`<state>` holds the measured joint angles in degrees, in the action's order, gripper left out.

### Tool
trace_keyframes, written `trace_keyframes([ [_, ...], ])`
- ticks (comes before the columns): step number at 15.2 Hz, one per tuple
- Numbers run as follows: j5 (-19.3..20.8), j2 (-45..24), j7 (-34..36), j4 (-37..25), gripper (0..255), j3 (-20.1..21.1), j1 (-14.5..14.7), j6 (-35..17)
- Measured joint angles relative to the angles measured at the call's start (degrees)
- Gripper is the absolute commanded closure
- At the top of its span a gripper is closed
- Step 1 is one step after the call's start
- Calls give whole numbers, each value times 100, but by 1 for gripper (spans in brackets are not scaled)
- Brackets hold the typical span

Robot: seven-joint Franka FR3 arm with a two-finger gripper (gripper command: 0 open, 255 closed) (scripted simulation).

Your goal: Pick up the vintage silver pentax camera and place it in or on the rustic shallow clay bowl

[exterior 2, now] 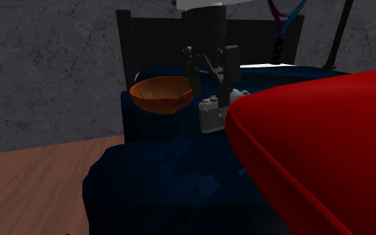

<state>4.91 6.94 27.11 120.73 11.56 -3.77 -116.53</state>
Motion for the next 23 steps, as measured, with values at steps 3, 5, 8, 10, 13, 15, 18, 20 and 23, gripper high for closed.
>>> trace_keyframes([
  [3, 6, -20, 8, 16, 0, 2, 0, -38],
  [5, 7, -23, 9, 17, 0, 2, 0, -42],
  [8, 7, -23, 9, 17, 255, 2, 0, -43],
  [10, 8, -21, 9, 16, 255, 2, 0, -43],
  [13, 8, -19, 9, 16, 255, 2, 0, -41],
  [15, 8, -18, 9, 16, 255, 2, 0, -41],
  [18, 5, -16, 5, -11, 255, 1, 0, -10],
  [20, -9, 21, -14, -95, 255, -2, 0, 111],
  [23, -24, 54, -40, -284, 255, -4, 1, 332],
])
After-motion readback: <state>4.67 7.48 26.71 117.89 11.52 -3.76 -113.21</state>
